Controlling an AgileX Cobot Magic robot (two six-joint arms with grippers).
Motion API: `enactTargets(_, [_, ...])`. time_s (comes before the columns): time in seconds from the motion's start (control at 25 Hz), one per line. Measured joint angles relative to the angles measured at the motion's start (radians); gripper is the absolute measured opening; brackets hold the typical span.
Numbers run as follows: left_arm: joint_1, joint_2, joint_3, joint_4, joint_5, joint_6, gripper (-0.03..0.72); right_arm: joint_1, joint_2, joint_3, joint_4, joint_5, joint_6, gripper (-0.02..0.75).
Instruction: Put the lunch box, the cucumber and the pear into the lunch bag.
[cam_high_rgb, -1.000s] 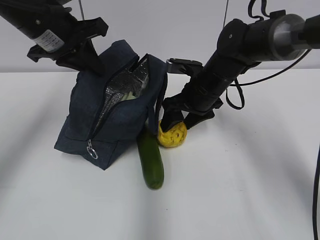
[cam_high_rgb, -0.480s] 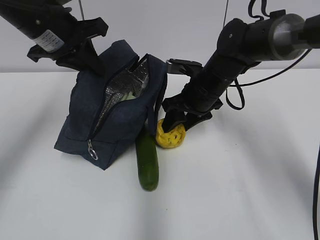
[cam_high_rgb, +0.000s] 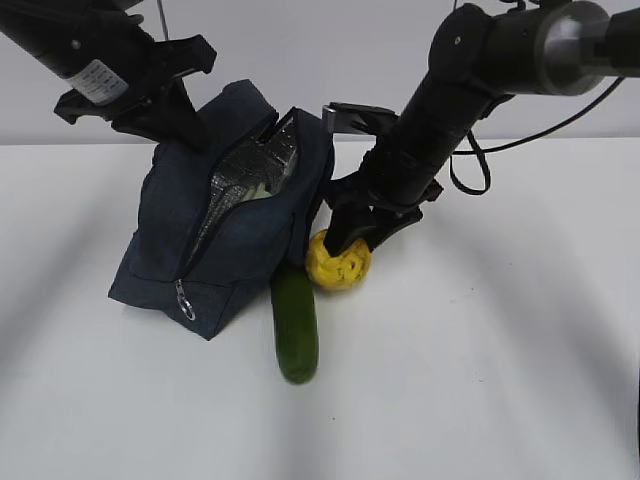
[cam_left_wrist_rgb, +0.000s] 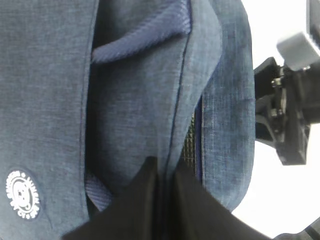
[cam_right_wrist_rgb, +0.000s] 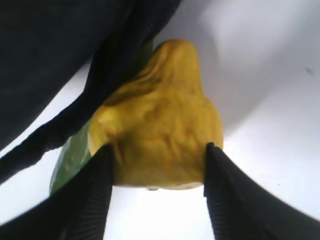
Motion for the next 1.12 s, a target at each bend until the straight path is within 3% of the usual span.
enactTargets(0.4, [0.000,0.000,0.000,0.037,0.000,0.000,0.000,0.001,0.000,-0.103,-0.139,0.142,0.055,0.414])
enactTargets(0.68, [0.000,0.000,0.000,0.090,0.000,0.000,0.000,0.001,0.000,-0.171,-0.190,0.156,0.093,0.411])
enactTargets(1.12, [-0.003,0.000,0.000,0.111,-0.010,0.002,0.000,0.001,-0.095,-0.187,-0.192,0.163,0.129,0.410])
